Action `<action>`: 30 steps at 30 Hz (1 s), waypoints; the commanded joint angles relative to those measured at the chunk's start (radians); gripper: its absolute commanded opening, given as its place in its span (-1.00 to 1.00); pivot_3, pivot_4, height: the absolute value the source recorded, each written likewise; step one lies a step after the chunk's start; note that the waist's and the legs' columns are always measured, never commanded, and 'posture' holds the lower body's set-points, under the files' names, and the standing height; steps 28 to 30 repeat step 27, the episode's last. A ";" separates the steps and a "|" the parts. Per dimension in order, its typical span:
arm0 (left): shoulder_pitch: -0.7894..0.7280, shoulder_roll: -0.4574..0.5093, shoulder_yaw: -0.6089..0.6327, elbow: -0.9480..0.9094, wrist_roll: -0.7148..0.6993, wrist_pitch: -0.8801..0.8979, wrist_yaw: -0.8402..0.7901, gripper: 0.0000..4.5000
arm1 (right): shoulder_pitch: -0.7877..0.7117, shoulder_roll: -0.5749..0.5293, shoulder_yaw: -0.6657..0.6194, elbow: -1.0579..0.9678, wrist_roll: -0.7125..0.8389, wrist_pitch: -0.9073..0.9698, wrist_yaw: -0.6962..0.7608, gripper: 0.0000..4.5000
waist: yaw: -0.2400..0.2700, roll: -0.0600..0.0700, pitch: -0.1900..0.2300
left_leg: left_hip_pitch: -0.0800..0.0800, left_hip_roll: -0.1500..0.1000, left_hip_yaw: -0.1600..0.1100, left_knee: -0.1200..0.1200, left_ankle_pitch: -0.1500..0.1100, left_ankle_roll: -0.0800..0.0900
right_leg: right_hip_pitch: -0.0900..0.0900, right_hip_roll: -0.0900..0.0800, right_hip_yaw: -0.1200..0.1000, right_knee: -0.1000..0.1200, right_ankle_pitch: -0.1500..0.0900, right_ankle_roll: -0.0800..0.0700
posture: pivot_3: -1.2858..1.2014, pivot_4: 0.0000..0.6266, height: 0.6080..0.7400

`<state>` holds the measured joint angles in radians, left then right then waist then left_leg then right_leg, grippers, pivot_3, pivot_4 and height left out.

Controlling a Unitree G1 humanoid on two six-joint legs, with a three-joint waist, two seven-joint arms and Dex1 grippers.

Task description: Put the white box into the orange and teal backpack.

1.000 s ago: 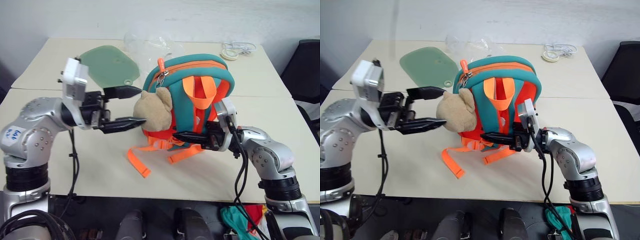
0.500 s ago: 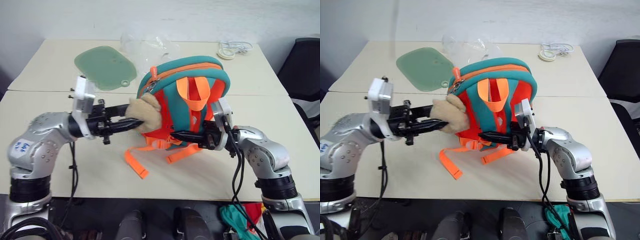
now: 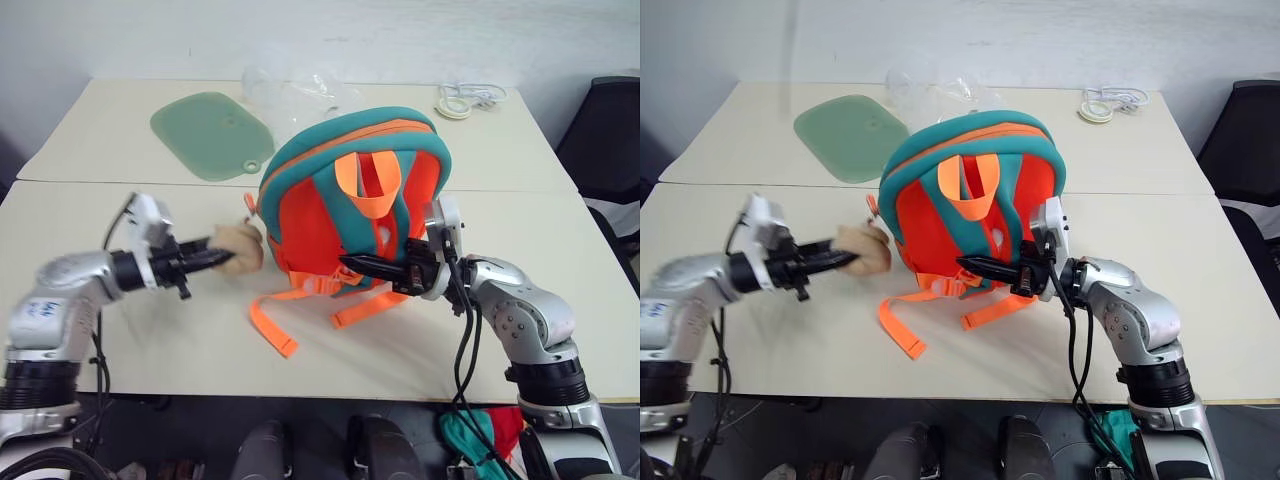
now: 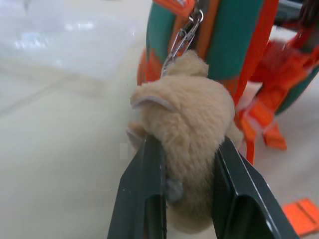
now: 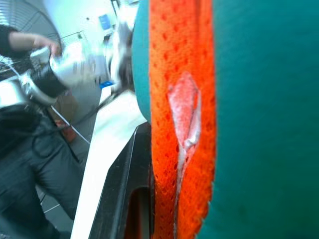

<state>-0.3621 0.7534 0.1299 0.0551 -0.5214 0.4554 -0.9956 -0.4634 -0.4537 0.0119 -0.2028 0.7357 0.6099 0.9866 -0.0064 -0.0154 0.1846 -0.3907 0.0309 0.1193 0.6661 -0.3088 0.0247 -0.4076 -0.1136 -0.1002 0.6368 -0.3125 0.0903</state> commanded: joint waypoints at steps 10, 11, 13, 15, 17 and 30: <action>0.160 -0.024 0.104 -0.148 -0.040 -0.020 0.000 0.17 | 0.074 -0.079 -0.050 -0.059 0.000 -0.025 0.024 0.03 | -0.001 0.000 0.000 | 0.000 0.000 0.000 0.000 -0.001 0.001 | 0.000 -0.001 0.001 0.000 0.000 0.000 | 0.03 -0.52 1.00; 0.197 -0.002 0.144 -0.160 -0.045 -0.022 -0.005 0.31 | 0.094 -0.106 -0.070 -0.058 -0.016 -0.052 0.035 0.18 | -0.001 0.000 0.000 | 0.000 0.000 0.000 0.000 -0.001 0.001 | 0.000 -0.002 0.002 -0.001 0.000 0.000 | 0.03 -0.52 1.00; 0.277 0.041 0.221 -0.159 -0.041 -0.041 -0.022 0.58 | 0.138 -0.171 -0.118 -0.039 -0.048 -0.115 0.072 0.47 | -0.003 0.000 0.000 | 0.000 0.001 0.000 -0.001 -0.001 0.001 | 0.000 -0.002 0.005 -0.001 0.000 0.000 | 0.03 -0.52 1.00; 0.364 0.073 0.297 -0.135 -0.028 -0.099 -0.064 0.87 | 0.187 -0.244 -0.159 0.007 -0.118 -0.223 0.127 0.78 | -0.002 0.000 0.000 | 0.000 0.000 0.000 -0.001 -0.001 0.001 | 0.000 -0.002 0.005 -0.001 0.000 0.000 | 0.03 -0.52 1.00; 0.457 0.085 0.366 -0.121 -0.007 -0.196 -0.115 1.00 | 0.233 -0.314 -0.199 0.069 -0.170 -0.313 0.184 0.98 | 0.000 0.000 0.000 | 0.000 0.000 0.001 -0.001 -0.002 0.002 | 0.000 -0.003 0.005 -0.006 0.000 0.000 | 0.03 -0.52 1.00; 0.645 0.039 0.486 -0.212 0.046 -0.350 -0.053 1.00 | 0.268 -0.401 -0.287 0.434 -0.313 -0.734 0.316 0.98 | 0.001 0.000 0.000 | 0.004 0.001 0.000 -0.001 -0.005 0.002 | 0.005 -0.003 0.005 -0.008 0.000 0.000 | 0.03 -0.52 1.00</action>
